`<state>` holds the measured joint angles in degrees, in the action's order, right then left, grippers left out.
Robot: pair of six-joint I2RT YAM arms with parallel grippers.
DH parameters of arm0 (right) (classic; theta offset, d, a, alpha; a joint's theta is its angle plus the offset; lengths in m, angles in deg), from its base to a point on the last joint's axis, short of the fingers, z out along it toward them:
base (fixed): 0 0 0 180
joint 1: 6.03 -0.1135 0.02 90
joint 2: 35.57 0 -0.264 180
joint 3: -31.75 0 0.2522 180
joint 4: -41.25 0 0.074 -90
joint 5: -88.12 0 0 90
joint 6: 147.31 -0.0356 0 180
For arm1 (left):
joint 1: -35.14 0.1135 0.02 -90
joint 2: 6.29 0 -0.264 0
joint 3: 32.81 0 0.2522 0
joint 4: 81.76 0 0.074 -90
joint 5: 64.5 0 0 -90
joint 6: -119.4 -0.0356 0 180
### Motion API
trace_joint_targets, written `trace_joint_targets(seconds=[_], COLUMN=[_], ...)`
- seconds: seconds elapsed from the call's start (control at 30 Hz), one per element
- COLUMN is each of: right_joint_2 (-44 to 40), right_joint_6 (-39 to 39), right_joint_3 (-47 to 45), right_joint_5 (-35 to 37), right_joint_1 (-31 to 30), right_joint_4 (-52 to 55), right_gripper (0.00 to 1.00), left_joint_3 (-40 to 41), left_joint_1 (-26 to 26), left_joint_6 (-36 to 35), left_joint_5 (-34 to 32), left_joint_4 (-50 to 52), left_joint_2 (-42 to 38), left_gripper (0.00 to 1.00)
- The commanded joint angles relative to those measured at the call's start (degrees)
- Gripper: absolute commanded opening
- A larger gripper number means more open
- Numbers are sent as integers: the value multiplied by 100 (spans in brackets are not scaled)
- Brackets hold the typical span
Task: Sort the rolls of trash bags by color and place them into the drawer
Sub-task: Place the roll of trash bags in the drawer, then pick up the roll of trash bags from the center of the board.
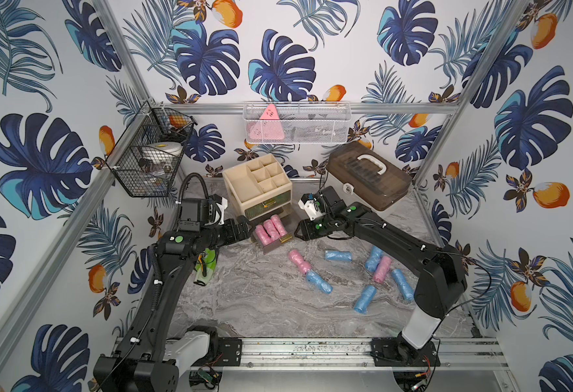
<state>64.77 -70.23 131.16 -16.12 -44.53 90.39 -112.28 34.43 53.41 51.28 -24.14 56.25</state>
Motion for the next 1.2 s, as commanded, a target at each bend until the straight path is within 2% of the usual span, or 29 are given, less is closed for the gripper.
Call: trace_joint_targets(seconds=[0.0,0.23,0.4,0.9,1.17], right_joint_2=[-231,-358,-90,862,920], right_joint_6=[150,52,-136,-420,-447], right_joint_3=[-369,-1247,-1559,-1564,-1617], right_joint_5=[124,29,-75,-97,-19], right_joint_1=[-8,-53,-151,-273,-273], right_joint_4=[-66,-394,-795,-1261,-1276], right_gripper=[51,57,58,46,29], left_joint_3=[61,169,139,95,116], left_joint_1=[13,14,16,14,12], left_joint_6=[-24,49,28,-75,-72], left_joint_5=[-99,-72,-91,-91,-91], left_joint_4=[2,-37,15,115,100], left_joint_2=[-68,-126,-139,-109,-93], left_gripper=[99,99,99,99,99])
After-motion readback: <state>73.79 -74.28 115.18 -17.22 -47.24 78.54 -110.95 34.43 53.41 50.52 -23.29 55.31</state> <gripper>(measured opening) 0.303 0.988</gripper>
